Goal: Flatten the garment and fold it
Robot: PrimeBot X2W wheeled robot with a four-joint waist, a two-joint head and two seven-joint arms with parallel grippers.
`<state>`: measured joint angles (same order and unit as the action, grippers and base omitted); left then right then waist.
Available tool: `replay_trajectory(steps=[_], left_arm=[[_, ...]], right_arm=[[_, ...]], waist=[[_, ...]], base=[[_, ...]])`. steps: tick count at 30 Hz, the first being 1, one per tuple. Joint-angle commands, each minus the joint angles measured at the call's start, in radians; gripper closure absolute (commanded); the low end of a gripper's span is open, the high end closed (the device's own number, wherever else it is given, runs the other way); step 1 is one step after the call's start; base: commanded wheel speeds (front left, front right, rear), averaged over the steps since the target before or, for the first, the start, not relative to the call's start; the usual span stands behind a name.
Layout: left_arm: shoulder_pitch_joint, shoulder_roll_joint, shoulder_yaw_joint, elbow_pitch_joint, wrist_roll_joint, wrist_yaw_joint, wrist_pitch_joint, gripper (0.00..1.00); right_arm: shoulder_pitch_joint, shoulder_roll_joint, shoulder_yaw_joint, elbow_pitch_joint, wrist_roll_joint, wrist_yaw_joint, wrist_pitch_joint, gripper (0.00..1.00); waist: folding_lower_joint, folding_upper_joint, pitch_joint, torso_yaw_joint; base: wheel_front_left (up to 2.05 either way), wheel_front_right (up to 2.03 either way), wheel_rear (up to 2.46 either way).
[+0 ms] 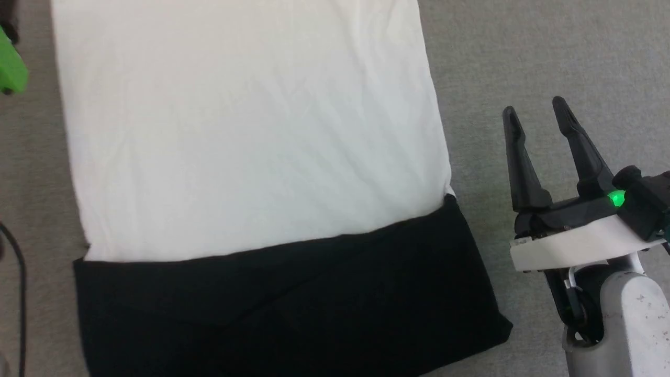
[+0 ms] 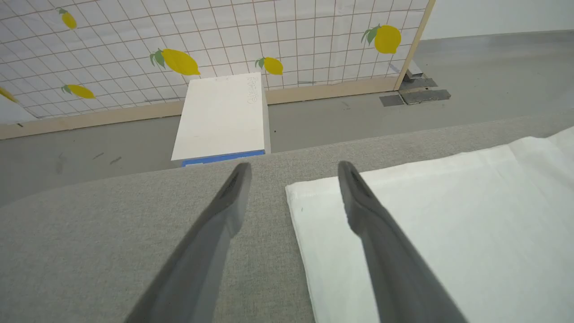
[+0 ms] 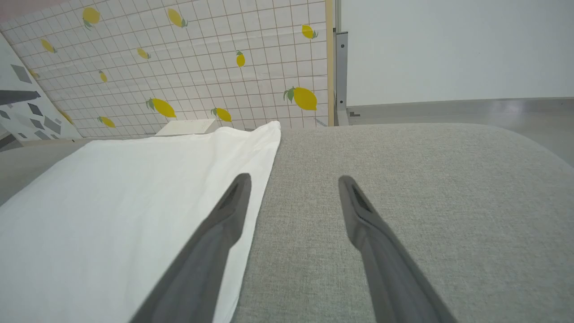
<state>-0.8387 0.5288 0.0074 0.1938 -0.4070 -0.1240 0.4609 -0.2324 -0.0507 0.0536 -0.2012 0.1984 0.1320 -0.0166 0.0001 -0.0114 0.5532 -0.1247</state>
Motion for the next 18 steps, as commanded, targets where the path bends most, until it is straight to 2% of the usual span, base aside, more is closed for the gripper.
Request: replay_trajectory(steps=[1,7,11,15,18], left_arm=[[-0.030,0.016,0.004,0.012,-0.010,0.006,0.044,0.00],[-0.089,0.077,0.013,0.018,-0.021,0.042,0.232,0.00],[-0.113,0.109,0.024,0.009,-0.009,0.092,0.323,0.00],[-0.132,0.150,0.025,0.029,0.028,0.136,0.387,0.00],[-0.143,0.150,0.024,0.033,0.032,0.154,0.403,0.00]], right_arm=[[-0.014,0.000,-0.001,0.005,0.010,-0.001,-0.014,0.00],[-0.020,0.000,0.012,0.023,0.036,-0.001,-0.042,0.00],[-0.028,0.000,0.020,0.035,0.045,-0.001,-0.057,0.00],[-0.036,0.000,0.024,0.040,0.049,-0.001,-0.064,0.00],[-0.044,0.000,0.026,0.041,0.044,-0.001,-0.063,0.00]], waist=[[-0.0001,0.0114,0.101,-0.096],[-0.0001,0.0114,0.147,-0.135],[-0.0001,0.0114,0.172,-0.147],[-0.0001,0.0114,0.185,-0.151],[-0.0001,0.0114,0.191,-0.149]], base=[[0.00,0.00,0.00],[0.00,0.00,0.00],[0.00,0.00,0.00],[0.00,0.00,0.00],[0.00,0.00,0.00]])
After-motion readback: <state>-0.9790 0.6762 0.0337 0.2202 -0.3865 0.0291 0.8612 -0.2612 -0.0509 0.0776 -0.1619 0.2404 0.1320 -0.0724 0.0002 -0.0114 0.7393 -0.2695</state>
